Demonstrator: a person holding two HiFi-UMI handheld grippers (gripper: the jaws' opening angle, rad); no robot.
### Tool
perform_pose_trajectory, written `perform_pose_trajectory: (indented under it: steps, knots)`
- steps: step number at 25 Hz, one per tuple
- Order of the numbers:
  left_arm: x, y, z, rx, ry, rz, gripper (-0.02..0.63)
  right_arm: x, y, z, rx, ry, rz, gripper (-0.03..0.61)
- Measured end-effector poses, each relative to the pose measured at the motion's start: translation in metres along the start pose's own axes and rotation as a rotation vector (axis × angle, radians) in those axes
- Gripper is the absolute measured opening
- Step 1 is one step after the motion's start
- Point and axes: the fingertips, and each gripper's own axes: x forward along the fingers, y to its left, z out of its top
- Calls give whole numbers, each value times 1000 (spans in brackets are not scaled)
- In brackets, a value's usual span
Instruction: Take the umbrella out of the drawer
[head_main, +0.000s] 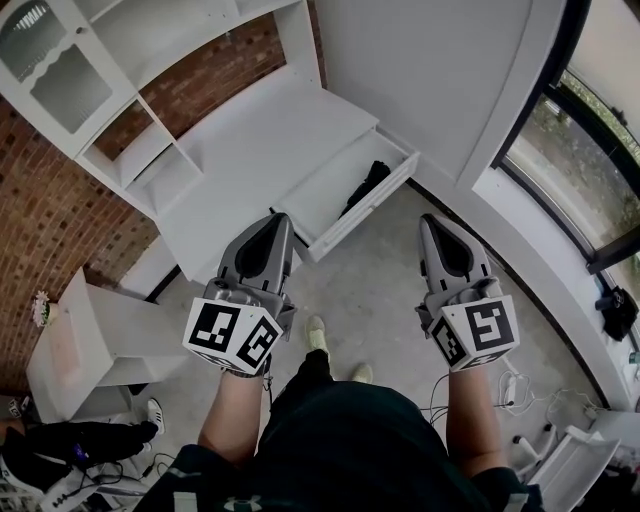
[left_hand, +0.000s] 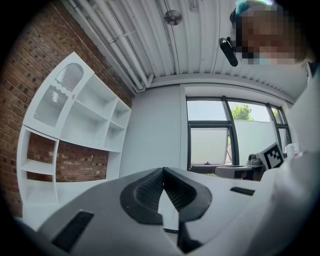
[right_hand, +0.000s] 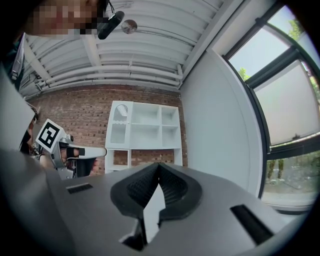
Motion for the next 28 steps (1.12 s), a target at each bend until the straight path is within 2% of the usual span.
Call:
perform_pose_trajectory:
  steps: [6, 13, 20, 28]
  knots:
    - [26, 30, -6, 2, 0, -23, 6, 37, -3, -10, -6, 21, -24, 5]
    - [68, 92, -20, -10, 26, -35, 6, 106, -4, -32, 1, 76, -48, 5]
    - [117, 149, -40, -30, 41, -81, 6, 173, -9, -58, 16, 130, -93, 5]
    - [157, 196, -67, -70, 72, -155, 6, 229, -14, -95, 116, 200, -149, 5]
